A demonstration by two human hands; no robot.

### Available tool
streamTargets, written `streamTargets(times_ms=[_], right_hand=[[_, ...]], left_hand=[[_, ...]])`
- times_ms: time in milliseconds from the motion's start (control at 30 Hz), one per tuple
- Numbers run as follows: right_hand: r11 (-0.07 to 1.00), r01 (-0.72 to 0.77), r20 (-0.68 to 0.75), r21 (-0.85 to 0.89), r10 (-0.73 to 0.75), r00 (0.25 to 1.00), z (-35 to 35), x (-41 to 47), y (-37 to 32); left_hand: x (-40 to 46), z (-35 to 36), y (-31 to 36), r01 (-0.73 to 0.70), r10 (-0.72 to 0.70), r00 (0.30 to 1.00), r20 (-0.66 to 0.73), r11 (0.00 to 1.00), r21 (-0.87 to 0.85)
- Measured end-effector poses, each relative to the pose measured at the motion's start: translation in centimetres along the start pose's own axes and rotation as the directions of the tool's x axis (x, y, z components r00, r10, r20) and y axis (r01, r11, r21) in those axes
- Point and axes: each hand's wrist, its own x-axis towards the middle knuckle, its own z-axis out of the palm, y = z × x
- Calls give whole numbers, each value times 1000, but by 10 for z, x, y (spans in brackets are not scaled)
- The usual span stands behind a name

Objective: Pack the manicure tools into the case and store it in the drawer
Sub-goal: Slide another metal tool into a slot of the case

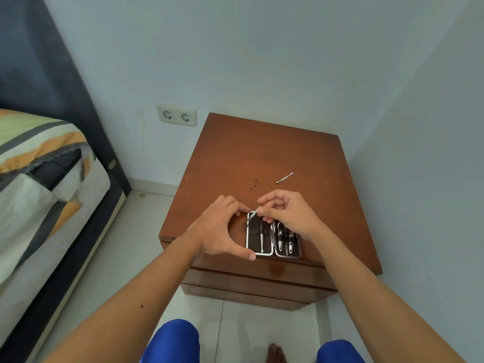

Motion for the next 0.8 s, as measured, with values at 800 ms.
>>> streamTargets(times_ms=[800], right_hand=[[856, 245, 29, -455, -261, 965, 15, 2, 8]], left_hand=[[2, 2, -2, 13, -13, 1000, 10, 1000, -4]])
